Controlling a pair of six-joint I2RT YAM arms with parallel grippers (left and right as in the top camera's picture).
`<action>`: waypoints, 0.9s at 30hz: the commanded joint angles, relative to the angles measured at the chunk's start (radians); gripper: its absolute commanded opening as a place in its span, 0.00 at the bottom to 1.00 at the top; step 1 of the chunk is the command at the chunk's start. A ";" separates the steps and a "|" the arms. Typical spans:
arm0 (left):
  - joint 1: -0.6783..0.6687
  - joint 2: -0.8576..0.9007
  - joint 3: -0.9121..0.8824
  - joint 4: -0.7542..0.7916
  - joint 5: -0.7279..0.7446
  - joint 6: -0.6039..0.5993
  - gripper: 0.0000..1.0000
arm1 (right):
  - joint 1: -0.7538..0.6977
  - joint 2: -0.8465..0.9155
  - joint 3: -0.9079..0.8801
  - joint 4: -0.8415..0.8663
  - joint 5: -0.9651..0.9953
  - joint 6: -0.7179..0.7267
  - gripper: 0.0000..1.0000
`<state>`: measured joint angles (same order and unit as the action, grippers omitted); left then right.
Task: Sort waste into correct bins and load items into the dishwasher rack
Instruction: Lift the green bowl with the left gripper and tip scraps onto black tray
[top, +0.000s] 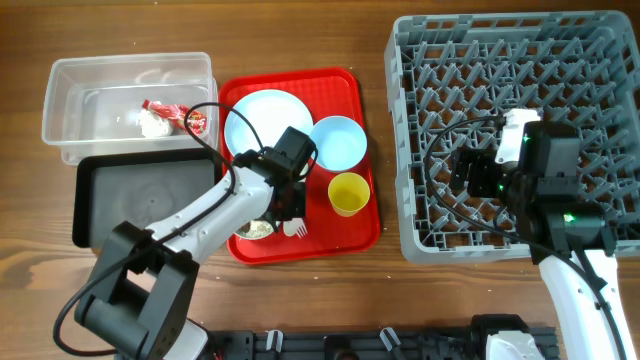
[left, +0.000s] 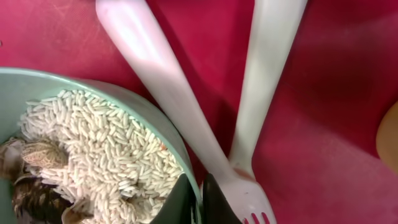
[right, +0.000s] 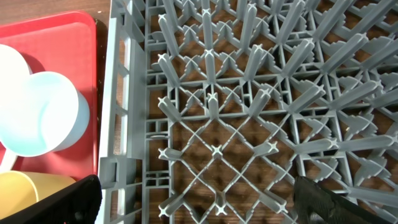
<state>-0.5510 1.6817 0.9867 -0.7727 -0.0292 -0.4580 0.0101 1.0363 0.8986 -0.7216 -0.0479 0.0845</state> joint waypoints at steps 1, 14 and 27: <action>-0.003 0.003 -0.004 -0.007 0.010 0.001 0.04 | 0.003 0.003 0.019 -0.001 -0.005 -0.003 1.00; 0.498 -0.256 0.105 -0.115 0.330 0.297 0.04 | 0.003 0.003 0.019 -0.002 -0.005 -0.003 1.00; 1.179 0.103 0.104 -0.275 1.311 0.638 0.04 | 0.003 0.003 0.019 -0.003 -0.005 -0.003 1.00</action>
<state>0.5785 1.7409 1.0782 -1.0054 1.1049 0.1471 0.0101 1.0363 0.8986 -0.7246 -0.0479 0.0841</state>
